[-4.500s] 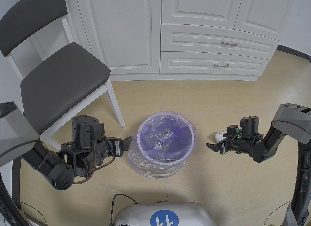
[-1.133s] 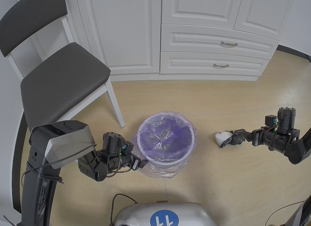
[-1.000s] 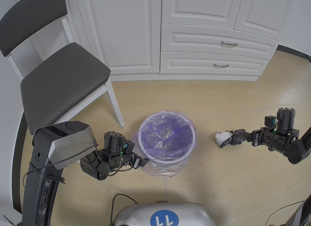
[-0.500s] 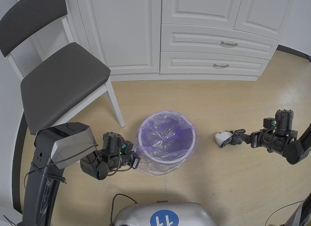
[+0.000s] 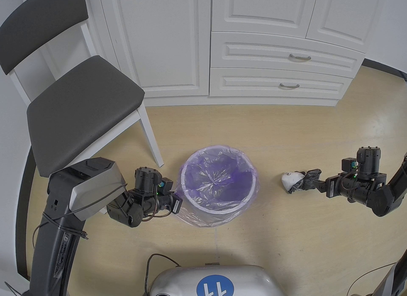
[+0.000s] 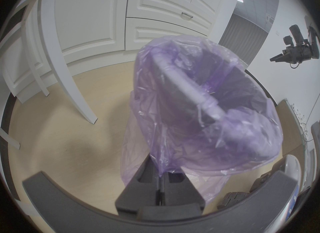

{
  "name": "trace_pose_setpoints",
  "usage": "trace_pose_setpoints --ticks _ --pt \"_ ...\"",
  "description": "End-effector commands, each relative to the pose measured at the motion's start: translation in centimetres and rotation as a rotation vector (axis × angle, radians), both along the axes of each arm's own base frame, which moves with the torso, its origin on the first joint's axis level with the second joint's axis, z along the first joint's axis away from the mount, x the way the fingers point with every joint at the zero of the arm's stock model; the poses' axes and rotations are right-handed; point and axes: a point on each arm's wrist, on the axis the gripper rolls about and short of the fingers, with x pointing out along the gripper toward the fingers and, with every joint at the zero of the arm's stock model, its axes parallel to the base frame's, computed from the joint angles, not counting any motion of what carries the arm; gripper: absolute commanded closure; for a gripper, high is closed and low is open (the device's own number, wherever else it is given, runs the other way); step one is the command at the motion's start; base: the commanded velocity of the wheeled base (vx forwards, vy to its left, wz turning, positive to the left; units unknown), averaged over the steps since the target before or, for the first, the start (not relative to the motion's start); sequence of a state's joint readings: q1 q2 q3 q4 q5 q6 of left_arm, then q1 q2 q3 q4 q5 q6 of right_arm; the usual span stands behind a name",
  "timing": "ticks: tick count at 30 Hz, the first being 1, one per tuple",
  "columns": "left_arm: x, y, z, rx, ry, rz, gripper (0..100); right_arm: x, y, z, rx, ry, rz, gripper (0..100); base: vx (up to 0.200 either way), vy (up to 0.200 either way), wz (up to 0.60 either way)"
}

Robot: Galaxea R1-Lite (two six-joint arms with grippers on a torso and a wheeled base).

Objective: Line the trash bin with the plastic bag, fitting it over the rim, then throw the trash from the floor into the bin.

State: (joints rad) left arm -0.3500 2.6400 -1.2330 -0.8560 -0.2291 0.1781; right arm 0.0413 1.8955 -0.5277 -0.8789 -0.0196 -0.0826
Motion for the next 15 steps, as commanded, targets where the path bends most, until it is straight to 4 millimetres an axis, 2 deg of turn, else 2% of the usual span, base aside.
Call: trace_pose_setpoints --ticks 1,6,15 --pt "1.9 0.4 0.0 -0.004 -0.012 0.022 100 0.1 0.0 -0.3 -0.001 0.011 -0.002 0 0.000 0.000 0.00" --pt "3.5 0.9 0.1 0.001 -0.007 0.046 100 0.2 -0.1 -0.5 -0.001 0.014 -0.003 0 0.000 0.000 0.00" --pt "4.9 1.1 -0.7 -0.004 -0.026 0.056 100 0.3 -0.1 -0.8 -0.001 0.025 -0.003 0 0.000 0.000 0.00"
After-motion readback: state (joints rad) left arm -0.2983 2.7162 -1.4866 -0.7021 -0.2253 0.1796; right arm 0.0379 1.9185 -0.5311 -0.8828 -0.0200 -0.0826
